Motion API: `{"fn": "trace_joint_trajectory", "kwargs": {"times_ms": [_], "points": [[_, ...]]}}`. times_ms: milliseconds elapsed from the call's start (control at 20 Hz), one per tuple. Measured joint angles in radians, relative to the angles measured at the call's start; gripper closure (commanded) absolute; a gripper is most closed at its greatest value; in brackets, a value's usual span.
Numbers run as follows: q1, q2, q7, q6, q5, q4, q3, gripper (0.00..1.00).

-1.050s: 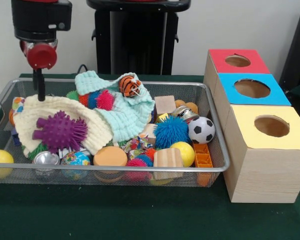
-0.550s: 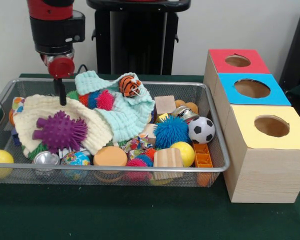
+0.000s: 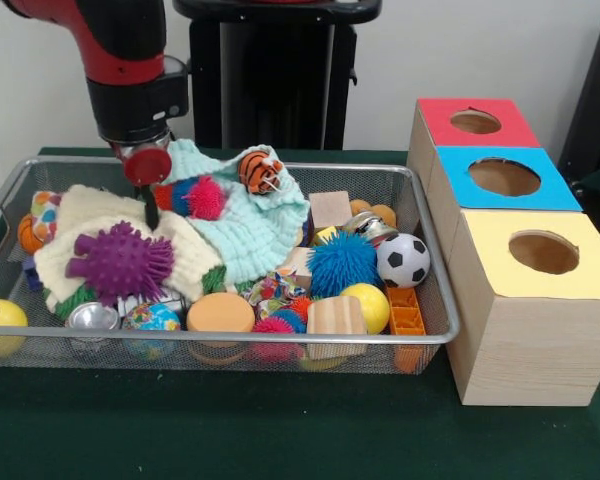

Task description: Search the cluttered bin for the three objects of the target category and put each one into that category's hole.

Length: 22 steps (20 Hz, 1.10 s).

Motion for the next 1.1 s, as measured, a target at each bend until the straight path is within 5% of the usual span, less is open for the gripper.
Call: {"fn": "trace_joint_trajectory", "kwargs": {"times_ms": [500, 550, 1100], "points": [[-0.004, 0.056, 0.0, -0.135, -0.001, -0.006, 0.0, 0.0], [-0.01, 0.069, 0.0, -0.196, -0.011, -0.007, 0.003, 1.0], [-0.022, 0.015, 0.0, -0.266, -0.016, 0.022, 0.006, 1.0]]}}
